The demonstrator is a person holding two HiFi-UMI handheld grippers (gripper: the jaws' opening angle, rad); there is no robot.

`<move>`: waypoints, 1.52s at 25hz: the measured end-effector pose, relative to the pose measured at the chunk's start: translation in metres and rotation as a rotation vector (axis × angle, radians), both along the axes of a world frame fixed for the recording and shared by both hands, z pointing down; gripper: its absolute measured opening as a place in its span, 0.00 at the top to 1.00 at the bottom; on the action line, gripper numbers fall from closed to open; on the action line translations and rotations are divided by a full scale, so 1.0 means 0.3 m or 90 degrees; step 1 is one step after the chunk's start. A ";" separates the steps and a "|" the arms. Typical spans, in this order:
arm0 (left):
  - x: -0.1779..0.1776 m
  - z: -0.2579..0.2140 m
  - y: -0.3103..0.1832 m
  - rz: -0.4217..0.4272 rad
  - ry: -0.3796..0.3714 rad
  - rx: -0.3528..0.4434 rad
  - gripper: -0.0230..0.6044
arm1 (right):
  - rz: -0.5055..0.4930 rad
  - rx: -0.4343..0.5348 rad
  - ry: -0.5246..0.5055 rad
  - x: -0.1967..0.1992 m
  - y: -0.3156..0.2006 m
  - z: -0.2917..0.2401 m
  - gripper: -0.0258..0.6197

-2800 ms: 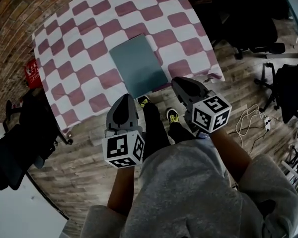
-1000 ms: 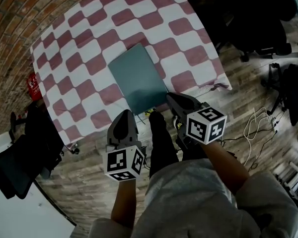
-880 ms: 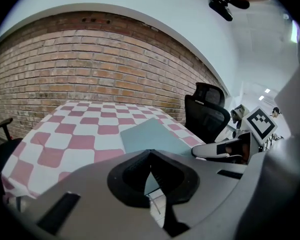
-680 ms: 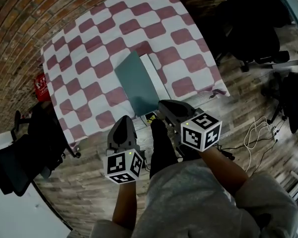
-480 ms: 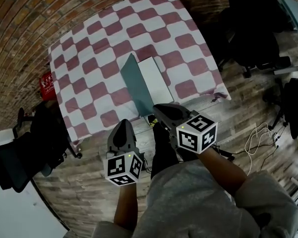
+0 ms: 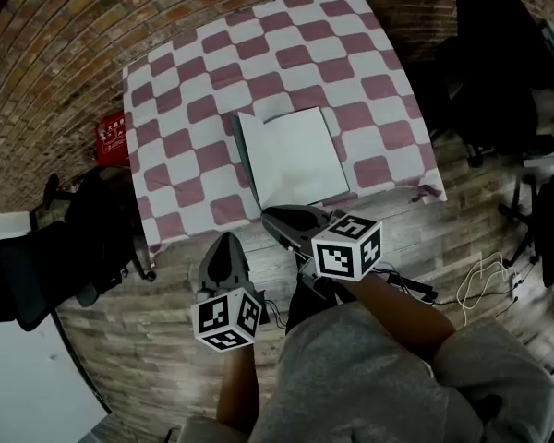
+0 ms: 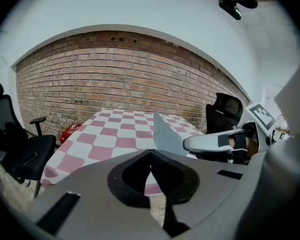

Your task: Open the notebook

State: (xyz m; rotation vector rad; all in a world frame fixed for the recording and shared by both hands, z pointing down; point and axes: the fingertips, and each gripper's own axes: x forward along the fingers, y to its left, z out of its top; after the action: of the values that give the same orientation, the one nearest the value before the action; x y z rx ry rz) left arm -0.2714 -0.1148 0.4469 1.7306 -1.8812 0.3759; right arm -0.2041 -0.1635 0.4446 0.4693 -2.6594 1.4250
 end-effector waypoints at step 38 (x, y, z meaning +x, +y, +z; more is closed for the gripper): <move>-0.198 0.006 0.177 -0.102 0.000 -0.007 0.95 | -0.181 0.129 0.338 -0.369 0.232 0.428 0.75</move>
State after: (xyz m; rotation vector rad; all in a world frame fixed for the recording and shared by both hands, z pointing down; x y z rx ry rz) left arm -0.3307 -0.0617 0.4486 1.5594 -1.9969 0.3230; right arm -0.3149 -0.0939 0.5729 0.3948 -2.3229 0.8149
